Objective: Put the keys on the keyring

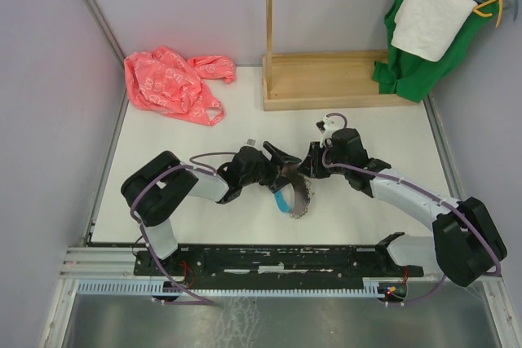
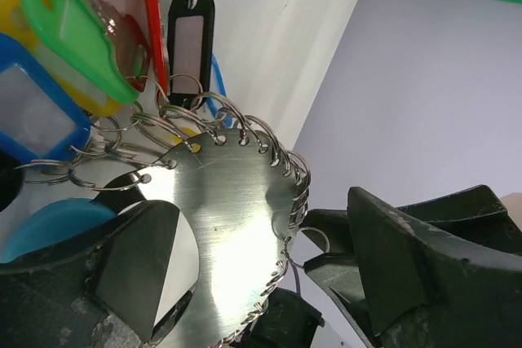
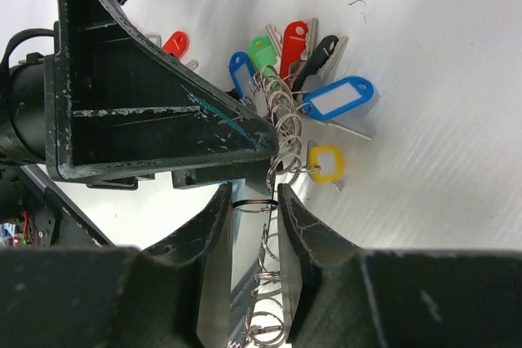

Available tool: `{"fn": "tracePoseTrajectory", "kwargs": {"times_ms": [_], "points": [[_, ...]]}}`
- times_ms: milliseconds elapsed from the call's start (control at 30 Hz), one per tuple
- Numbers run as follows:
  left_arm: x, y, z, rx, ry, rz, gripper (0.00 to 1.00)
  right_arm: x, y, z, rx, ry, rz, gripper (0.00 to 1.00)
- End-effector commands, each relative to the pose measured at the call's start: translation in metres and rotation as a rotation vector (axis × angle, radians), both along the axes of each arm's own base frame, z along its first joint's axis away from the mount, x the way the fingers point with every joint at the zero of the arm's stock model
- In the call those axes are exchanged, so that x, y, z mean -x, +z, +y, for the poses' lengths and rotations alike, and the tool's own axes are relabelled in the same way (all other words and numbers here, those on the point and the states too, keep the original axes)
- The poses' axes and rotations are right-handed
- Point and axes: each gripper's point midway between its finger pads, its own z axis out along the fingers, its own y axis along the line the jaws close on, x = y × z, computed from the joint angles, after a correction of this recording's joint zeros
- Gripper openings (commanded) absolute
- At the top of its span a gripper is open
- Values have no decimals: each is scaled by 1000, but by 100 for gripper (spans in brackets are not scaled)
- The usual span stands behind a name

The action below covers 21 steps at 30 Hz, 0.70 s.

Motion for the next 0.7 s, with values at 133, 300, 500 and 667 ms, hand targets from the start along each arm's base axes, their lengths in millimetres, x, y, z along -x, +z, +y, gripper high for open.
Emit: {"fn": "tracePoseTrajectory", "kwargs": {"times_ms": [133,300,500,667], "points": [[-8,30,-12,106,-9,-24,86,-19,56,16,-57,70,-185,4],[-16,36,-8,114,3,-54,79,-13,64,20,-73,117,-197,4],[-26,46,-7,105,-3,-123,68,-3,65,20,-74,158,-188,6],[-29,48,-10,99,-18,-156,60,6,63,21,-88,189,-185,6]]}}
